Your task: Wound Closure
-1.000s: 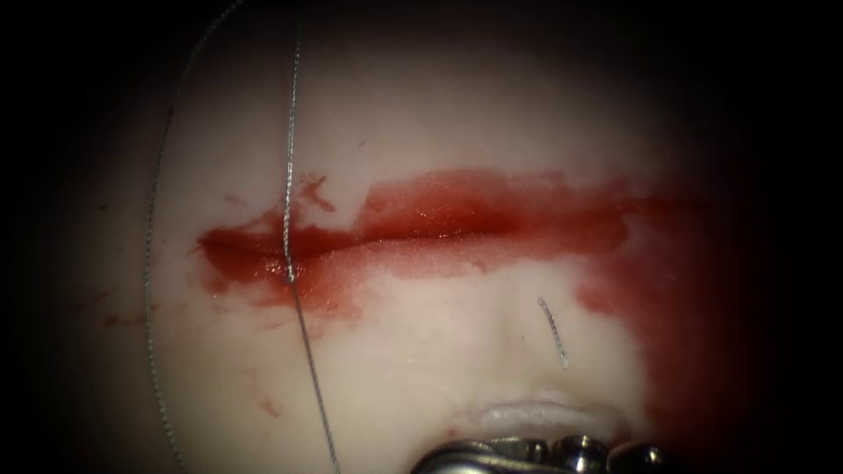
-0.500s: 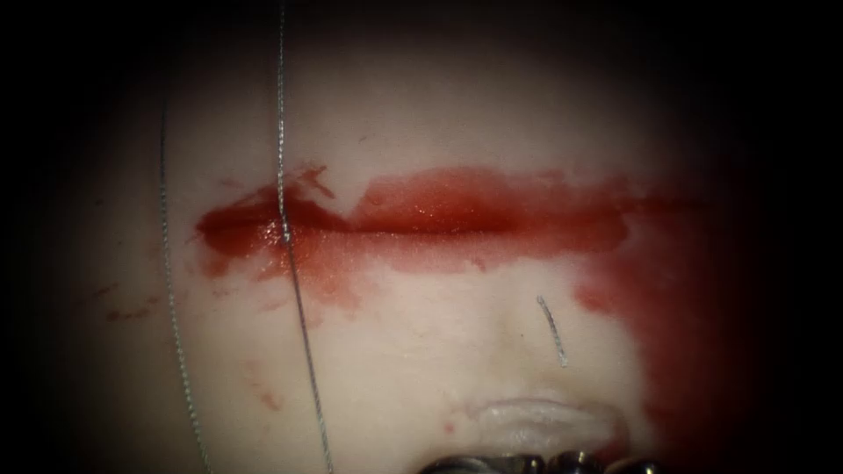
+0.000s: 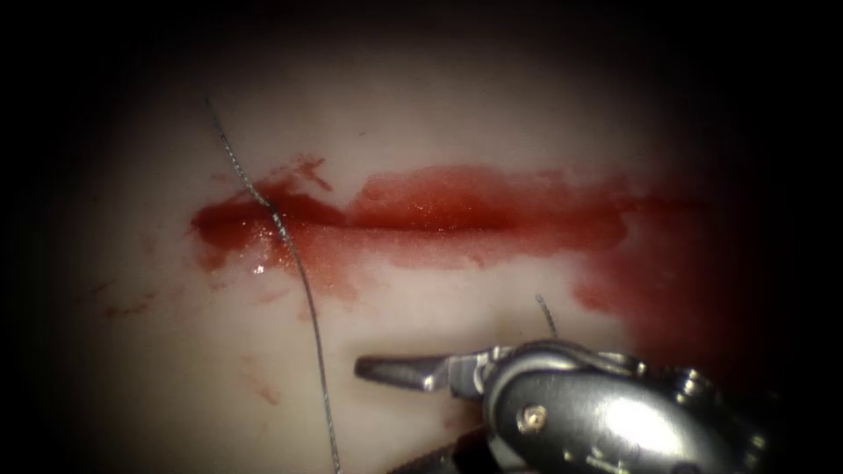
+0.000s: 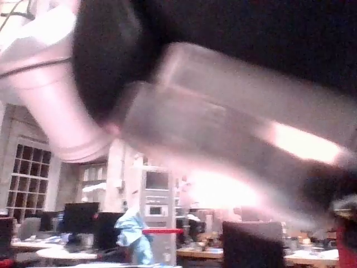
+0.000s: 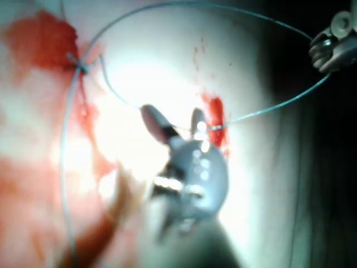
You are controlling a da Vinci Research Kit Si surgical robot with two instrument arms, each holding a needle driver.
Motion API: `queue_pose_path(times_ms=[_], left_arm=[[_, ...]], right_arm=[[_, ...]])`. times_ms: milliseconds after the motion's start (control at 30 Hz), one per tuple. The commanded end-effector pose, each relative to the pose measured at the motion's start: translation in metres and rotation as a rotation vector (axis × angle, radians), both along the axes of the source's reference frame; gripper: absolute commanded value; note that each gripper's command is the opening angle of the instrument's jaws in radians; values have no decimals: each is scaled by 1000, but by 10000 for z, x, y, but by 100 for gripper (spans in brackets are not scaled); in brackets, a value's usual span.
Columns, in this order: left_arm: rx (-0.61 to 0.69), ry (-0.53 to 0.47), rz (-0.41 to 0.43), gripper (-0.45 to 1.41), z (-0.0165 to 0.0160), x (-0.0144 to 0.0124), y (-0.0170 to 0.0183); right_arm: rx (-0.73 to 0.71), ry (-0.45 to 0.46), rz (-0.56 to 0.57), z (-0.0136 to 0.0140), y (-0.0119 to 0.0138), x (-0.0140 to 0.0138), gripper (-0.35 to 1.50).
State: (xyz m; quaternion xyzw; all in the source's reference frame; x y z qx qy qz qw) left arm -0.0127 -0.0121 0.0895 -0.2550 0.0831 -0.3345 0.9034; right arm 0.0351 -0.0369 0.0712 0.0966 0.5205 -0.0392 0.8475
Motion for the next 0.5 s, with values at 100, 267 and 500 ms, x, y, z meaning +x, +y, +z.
queue_pose_path(times_ms=[100,267,500], left_arm=[[270,-440,-242,-45,-20,-5,-8],[239,-762,-183,-45,-19,-11,-27],[338,-895,-10,-45,-13,-10,-43]], right_arm=[[92,49,160,9,18,10,34],[523,115,466,17,26,17,-35],[1027,49,797,38,39,47,-35]])
